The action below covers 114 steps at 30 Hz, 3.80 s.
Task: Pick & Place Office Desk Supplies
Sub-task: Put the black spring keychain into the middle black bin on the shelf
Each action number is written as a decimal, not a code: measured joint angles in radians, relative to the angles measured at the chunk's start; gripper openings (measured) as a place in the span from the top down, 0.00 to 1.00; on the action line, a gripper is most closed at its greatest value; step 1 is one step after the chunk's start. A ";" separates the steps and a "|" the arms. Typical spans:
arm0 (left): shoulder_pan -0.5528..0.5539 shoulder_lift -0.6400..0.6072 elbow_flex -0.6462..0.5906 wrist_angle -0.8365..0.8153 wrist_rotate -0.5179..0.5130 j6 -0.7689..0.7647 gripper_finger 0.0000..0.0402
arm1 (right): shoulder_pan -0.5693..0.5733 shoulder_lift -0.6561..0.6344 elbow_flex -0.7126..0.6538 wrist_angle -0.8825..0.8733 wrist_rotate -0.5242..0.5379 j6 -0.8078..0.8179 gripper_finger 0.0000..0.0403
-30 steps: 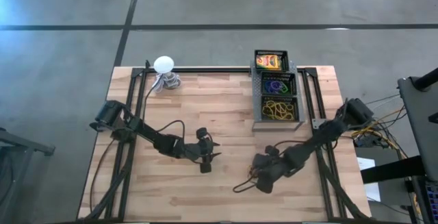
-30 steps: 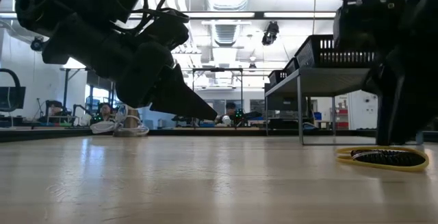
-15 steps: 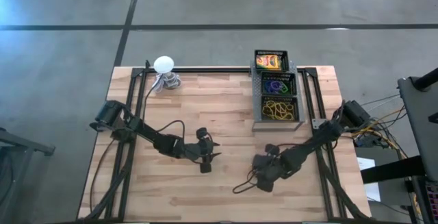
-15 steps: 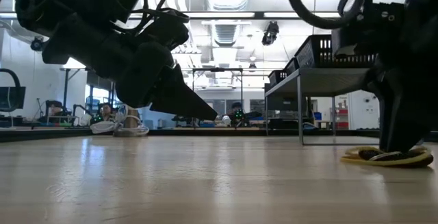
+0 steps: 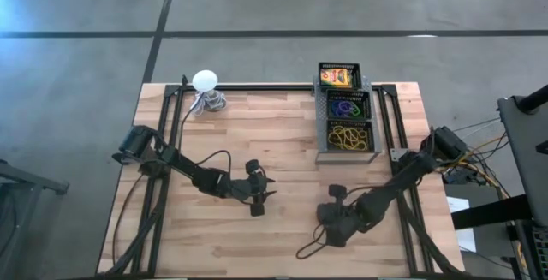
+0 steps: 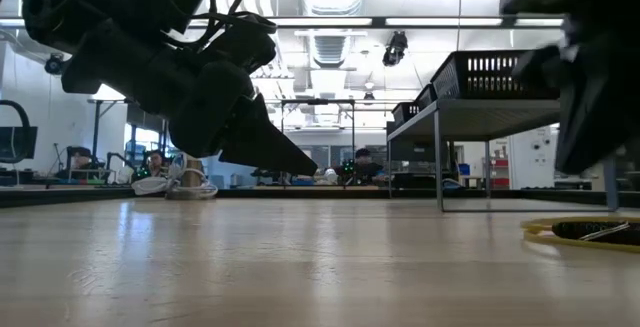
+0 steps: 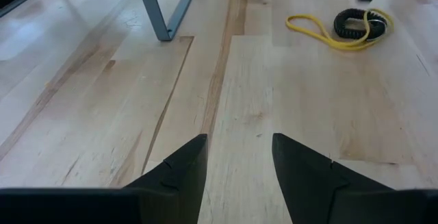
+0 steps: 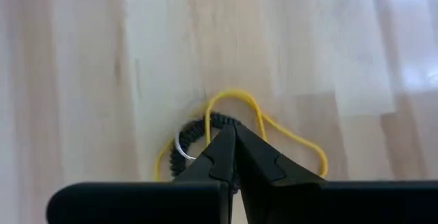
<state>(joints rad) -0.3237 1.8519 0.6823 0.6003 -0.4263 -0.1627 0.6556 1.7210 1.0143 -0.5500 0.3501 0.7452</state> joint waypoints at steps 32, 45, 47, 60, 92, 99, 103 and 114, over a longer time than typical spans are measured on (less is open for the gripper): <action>0.000 0.000 0.000 0.000 0.000 0.000 0.58 | 0.005 -0.002 -0.079 -0.009 -0.036 0.235 0.78; 0.000 0.000 0.000 0.000 0.000 0.000 0.58 | 0.005 -0.002 -0.098 0.064 -0.067 0.168 0.78; 0.000 0.000 0.000 0.000 0.000 0.000 0.58 | 0.005 -0.002 -0.110 0.064 -0.067 0.171 0.77; 0.000 0.000 0.000 0.000 0.000 0.000 0.58 | 0.006 -0.006 -0.166 0.079 -0.056 0.186 0.81; 0.000 0.000 0.000 0.000 0.000 0.000 0.58 | -0.115 -0.141 0.532 -0.979 0.812 0.168 0.96; 0.000 0.000 0.000 0.000 0.000 0.000 0.58 | -0.533 -0.272 0.497 -0.984 0.652 -0.020 0.96; 0.000 0.000 0.000 -0.001 0.000 0.000 0.58 | -0.812 -0.311 0.453 -0.939 0.516 -0.198 0.96; 0.000 0.000 0.000 -0.017 0.000 0.000 0.58 | -1.149 -0.375 0.288 -0.677 0.125 -0.540 0.95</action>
<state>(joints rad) -0.3241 1.8519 0.6819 0.5831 -0.4260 -0.1627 -0.4935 1.3456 1.3023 -1.2270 0.4751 0.2052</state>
